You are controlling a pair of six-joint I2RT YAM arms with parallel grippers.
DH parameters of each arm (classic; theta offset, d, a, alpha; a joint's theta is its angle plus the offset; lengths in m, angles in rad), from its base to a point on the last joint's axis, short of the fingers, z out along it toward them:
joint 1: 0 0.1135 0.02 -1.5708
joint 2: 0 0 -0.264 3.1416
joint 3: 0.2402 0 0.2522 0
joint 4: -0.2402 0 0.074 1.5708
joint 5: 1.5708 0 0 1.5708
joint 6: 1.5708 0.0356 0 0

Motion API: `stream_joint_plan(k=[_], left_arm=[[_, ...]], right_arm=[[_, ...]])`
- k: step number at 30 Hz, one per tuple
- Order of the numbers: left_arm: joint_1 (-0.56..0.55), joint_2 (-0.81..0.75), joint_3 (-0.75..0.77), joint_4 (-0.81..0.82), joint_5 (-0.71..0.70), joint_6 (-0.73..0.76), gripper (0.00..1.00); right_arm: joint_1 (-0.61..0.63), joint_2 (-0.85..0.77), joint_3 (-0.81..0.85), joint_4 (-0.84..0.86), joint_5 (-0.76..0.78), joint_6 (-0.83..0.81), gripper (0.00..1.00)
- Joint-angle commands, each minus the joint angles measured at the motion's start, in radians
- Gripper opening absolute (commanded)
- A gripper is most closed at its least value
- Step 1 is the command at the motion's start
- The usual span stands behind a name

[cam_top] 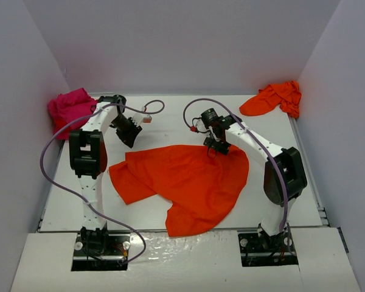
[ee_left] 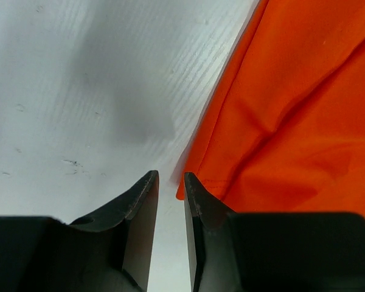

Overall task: Fold and stack the t-shirts
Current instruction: Flatten the tshirt out

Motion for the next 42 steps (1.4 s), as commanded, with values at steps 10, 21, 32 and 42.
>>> stream_joint_plan(k=[10,21,32,42], left_arm=[[0.043,0.074,0.101,-0.261,0.06,0.142,0.21],[0.045,0.095,0.132,-0.356,0.087,0.192,0.27],[0.042,0.179,0.174,-0.337,0.082,0.154,0.0],[0.045,0.06,0.045,-0.224,0.034,0.129,0.0]], right_arm=[[-0.002,0.03,0.028,0.013,0.041,0.017,0.64],[-0.002,0.061,0.028,0.02,0.056,0.028,0.63],[-0.006,0.06,0.019,0.055,0.057,0.016,0.64],[-0.018,0.246,0.268,-0.012,-0.166,-0.009,0.59]])
